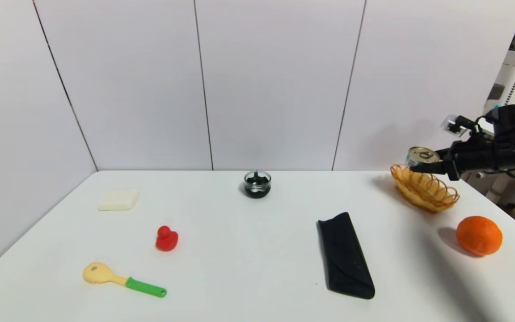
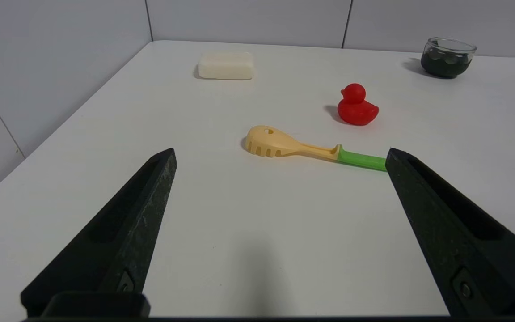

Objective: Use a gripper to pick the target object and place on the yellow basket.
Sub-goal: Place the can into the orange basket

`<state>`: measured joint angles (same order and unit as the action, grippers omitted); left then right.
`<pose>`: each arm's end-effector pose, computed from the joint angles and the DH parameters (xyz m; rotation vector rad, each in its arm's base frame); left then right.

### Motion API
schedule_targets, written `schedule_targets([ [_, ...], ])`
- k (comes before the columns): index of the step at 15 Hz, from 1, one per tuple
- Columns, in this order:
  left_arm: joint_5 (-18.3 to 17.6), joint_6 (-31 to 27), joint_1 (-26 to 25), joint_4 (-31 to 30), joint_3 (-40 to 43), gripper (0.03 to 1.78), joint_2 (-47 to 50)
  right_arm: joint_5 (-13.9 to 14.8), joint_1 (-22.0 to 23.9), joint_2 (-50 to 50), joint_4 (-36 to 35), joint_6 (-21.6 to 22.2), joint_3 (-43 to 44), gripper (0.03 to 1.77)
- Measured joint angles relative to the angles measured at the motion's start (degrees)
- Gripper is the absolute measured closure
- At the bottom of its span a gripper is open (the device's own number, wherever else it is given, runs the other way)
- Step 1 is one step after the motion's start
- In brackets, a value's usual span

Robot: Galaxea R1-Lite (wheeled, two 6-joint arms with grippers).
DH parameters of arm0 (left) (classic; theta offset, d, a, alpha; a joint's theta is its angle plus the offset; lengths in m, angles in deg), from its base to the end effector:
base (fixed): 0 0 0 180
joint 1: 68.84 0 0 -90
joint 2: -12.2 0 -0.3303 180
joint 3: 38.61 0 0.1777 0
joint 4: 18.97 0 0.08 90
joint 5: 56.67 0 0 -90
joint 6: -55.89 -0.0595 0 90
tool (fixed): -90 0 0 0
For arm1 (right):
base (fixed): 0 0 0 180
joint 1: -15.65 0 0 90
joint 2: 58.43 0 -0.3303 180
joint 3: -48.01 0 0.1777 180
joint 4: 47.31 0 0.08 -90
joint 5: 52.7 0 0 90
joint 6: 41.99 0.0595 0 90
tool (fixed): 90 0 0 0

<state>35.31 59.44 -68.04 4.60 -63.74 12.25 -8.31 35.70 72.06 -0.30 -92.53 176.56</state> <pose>-0.0300 0.0025 0.0792 -0.0626 -0.0287 0.0197 0.4579 -0.1219 0.1535 -0.3640 0.4739 0.6847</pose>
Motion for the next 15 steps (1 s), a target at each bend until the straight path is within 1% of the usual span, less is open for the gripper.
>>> schedule_targets([
  [2, 0.00, 0.00, 0.00, 0.00, 0.00, 0.12, 0.00, 0.91, 0.48, 3.66, 0.07, 0.27, 2.46, 0.83],
  [4, -0.02, 0.02, 0.00, 0.00, 0.00, 0.12, 0.00, 3.06, 0.89, 5.97, 0.00, 0.10, 2.97, 0.83],
  [5, -0.07, 0.02, 0.00, 0.00, 0.00, 0.12, 0.00, 3.62, 1.02, 6.86, 0.00, 0.07, 3.08, 0.83],
  [10, -0.05, 0.02, -0.02, 0.00, 0.00, 0.12, 0.00, 3.39, 0.91, 8.48, 0.02, -0.48, 3.15, 0.81],
  [11, -0.05, 0.02, 0.00, 0.00, 0.00, 0.12, 0.00, 3.40, 0.76, 8.40, 0.07, -0.20, 3.12, 0.71],
  [15, -0.05, 0.02, 0.00, 0.02, 0.00, 0.12, 0.00, 3.43, 0.59, 7.19, 0.20, 0.60, 3.10, 0.46],
])
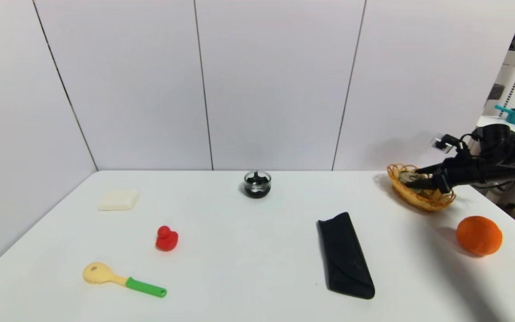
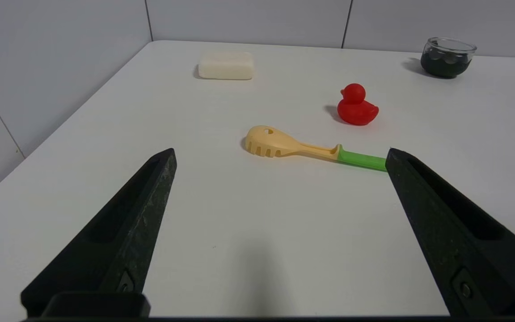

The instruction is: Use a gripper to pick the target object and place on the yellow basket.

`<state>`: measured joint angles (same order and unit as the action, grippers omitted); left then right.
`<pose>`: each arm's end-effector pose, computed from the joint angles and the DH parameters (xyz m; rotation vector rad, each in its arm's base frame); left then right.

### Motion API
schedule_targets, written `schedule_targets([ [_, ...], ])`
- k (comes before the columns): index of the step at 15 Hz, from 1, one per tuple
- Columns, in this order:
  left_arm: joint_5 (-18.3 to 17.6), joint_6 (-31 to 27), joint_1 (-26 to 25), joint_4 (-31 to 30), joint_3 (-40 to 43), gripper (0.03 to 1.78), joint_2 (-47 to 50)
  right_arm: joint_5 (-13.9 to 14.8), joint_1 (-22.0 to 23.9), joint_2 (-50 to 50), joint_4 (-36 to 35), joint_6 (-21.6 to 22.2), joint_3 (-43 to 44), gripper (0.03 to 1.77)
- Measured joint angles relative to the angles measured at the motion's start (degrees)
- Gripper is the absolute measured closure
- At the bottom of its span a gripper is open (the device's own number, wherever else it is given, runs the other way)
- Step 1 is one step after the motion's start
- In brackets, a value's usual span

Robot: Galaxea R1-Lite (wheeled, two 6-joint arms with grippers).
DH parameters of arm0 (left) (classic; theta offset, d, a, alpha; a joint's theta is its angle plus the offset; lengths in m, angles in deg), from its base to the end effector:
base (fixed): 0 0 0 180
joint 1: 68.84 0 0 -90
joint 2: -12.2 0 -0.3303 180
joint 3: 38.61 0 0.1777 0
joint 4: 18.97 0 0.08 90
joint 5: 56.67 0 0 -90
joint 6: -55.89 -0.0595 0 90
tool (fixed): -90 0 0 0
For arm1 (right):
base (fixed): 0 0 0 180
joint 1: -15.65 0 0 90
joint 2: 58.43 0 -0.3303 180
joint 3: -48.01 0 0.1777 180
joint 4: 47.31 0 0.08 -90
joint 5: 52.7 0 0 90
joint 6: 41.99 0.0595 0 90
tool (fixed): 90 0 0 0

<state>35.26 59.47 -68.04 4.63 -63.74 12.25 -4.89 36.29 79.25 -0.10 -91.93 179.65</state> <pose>-0.0300 0.0024 0.0792 -0.0631 -0.0282 0.0189 0.4775 -0.1372 0.1043 -0.3296 0.5725 0.6489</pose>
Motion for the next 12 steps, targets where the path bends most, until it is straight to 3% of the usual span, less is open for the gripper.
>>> schedule_targets([
  [5, 0.02, -0.02, 0.00, -0.02, 0.00, 0.12, 0.00, 0.00, 0.06, -3.97, 0.16, 1.52, 0.07, 0.28],
  [9, 0.02, -0.02, 0.00, -0.02, 0.00, 0.12, 0.00, 0.07, -1.95, -16.32, 3.22, 12.43, -2.33, 0.21],
  [12, 0.00, 0.00, -0.02, -0.02, 0.00, 0.12, 0.00, -0.09, -5.01, -33.24, 5.78, 19.77, -9.29, 0.17],
])
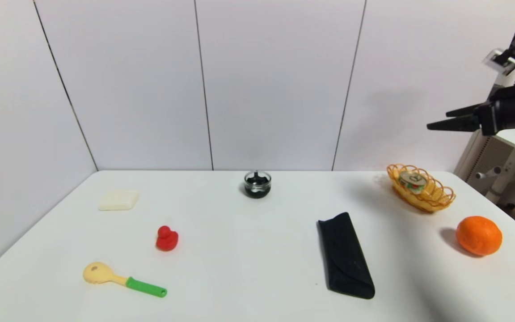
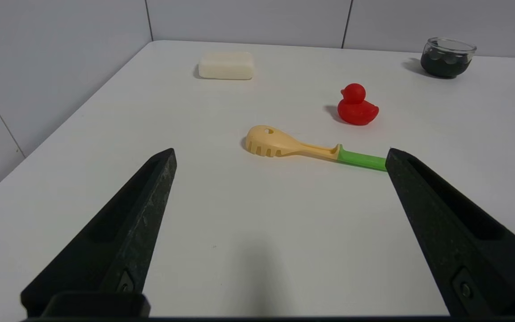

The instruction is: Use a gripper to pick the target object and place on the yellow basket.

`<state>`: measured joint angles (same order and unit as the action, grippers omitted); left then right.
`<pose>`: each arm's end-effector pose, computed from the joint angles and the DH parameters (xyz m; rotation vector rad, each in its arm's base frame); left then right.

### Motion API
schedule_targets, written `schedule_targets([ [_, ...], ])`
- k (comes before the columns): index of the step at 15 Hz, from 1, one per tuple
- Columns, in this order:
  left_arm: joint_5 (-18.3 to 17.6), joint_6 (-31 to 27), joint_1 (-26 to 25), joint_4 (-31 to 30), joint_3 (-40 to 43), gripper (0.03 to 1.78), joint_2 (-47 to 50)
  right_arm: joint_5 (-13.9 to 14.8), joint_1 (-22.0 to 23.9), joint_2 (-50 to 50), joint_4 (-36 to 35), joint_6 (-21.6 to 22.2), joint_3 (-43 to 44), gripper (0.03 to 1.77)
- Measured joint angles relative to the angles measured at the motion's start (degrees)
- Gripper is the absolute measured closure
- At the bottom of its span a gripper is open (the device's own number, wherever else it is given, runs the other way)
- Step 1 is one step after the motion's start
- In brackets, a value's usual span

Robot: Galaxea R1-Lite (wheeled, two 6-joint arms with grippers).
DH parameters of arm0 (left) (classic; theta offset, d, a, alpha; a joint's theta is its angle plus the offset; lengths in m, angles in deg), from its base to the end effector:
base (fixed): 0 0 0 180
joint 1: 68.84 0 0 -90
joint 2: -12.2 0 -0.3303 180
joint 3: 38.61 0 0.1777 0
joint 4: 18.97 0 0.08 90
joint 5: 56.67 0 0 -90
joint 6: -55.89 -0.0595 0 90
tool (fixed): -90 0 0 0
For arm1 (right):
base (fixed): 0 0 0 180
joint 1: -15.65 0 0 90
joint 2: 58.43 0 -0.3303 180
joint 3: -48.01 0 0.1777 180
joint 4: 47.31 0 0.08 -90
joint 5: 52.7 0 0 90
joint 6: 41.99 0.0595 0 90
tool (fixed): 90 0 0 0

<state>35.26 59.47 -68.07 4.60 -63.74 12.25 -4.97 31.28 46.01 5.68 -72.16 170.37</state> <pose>-0.0300 0.0024 0.0792 -0.0631 -0.0287 0.0194 0.3507 -0.0566 0.3033 -0.2059 0.4037 0.5742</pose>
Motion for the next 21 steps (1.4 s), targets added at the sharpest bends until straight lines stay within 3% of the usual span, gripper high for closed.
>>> schedule_targets([
  [3, 0.00, 0.00, 0.02, 0.00, 0.00, 0.12, 0.00, 0.66, -2.62, -17.14, 0.95, 3.47, -10.84, 0.14],
  [5, 0.00, 0.00, 0.02, 0.02, 0.00, 0.12, 0.00, 3.85, -3.75, -28.06, 1.16, 5.27, -19.93, 0.13],
  [6, 0.00, 0.01, 0.02, 0.00, 0.00, 0.12, 0.00, 7.34, -4.52, -33.38, 1.05, 6.23, -24.76, 0.13],
  [10, 0.02, 0.00, 0.02, 0.00, 0.00, 0.12, 0.00, 27.50, -9.35, -52.41, -5.32, 13.53, -47.73, 0.11],
  [11, 0.02, 0.00, 0.02, 0.00, 0.00, 0.12, 0.00, 30.71, -10.25, -56.70, -8.37, 15.35, -54.36, 0.11],
  [13, 0.00, -0.02, 0.02, 0.02, 0.00, 0.12, 0.00, 33.55, -11.62, -64.23, -14.35, 19.09, -66.46, 0.11],
  [16, 0.00, 0.00, 0.02, 0.02, 0.00, 0.12, 0.00, 35.28, -13.32, -75.20, -22.15, 23.89, -81.15, 0.11],
  [18, 0.02, 0.00, 0.02, 0.02, 0.00, 0.12, 0.00, 36.16, -14.12, -81.15, -26.28, 24.77, -88.56, 0.11],
  [21, 0.00, 0.00, 0.00, 0.00, 0.00, 0.12, 0.00, 41.20, -15.23, -89.14, -30.31, 25.19, -95.88, 0.11],
])
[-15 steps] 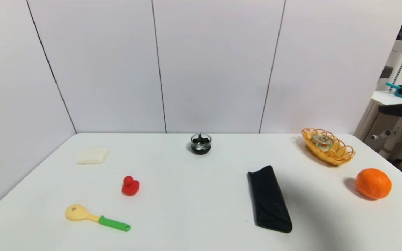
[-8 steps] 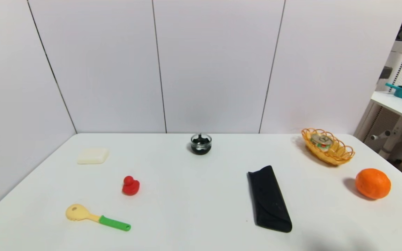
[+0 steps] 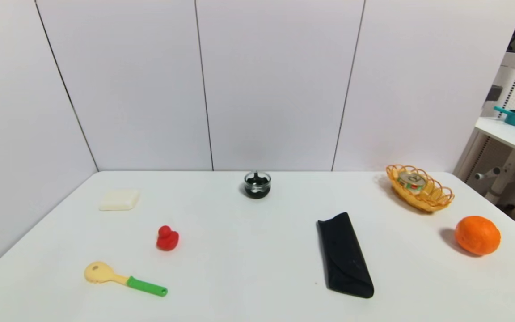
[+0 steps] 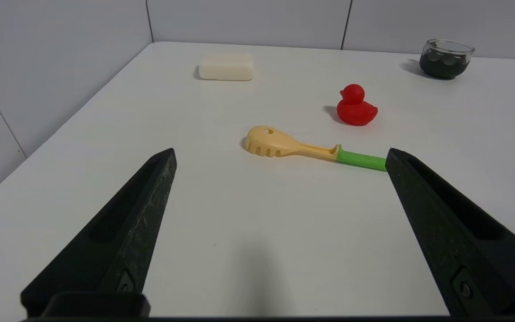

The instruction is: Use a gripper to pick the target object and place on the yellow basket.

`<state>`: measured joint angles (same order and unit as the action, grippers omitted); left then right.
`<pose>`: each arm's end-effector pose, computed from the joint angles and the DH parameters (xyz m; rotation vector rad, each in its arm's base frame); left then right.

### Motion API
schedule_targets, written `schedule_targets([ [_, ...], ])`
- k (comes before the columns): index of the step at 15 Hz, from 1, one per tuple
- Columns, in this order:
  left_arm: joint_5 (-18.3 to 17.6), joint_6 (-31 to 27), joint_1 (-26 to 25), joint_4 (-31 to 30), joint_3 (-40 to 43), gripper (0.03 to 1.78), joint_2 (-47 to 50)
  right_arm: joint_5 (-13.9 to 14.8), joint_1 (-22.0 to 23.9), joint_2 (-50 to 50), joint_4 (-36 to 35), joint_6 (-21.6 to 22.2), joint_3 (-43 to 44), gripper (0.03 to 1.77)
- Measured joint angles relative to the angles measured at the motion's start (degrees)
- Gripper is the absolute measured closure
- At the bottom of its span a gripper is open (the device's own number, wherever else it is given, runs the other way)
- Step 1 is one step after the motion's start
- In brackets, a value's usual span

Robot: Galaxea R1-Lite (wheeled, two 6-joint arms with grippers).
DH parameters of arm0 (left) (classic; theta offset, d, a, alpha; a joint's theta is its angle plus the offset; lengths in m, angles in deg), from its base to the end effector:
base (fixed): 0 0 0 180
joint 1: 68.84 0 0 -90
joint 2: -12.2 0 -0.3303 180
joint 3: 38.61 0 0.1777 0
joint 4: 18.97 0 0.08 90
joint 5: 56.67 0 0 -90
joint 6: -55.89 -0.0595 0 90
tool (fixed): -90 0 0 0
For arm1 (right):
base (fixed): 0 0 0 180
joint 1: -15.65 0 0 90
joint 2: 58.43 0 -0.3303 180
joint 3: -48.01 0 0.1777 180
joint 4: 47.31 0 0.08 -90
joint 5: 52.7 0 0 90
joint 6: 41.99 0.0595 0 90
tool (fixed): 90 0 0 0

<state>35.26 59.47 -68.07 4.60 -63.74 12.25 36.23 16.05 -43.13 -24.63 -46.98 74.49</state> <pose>-0.0300 0.0024 0.0792 -0.0631 -0.0287 0.0194 -0.0076 0.0012 0.0938 -0.0842 0.2001 0.0204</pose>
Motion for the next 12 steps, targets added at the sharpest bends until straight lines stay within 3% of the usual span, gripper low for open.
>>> schedule_targets([
  [6, 0.02, 0.00, 0.00, 0.02, 0.00, 0.12, 0.00, 1.54, -0.22, -12.80, -1.16, 4.78, -1.27, 0.11],
  [12, 0.00, -0.02, 0.00, 0.02, 0.00, 0.12, 0.00, 1.17, -0.22, -15.40, -1.57, 4.80, -1.32, 0.11],
])
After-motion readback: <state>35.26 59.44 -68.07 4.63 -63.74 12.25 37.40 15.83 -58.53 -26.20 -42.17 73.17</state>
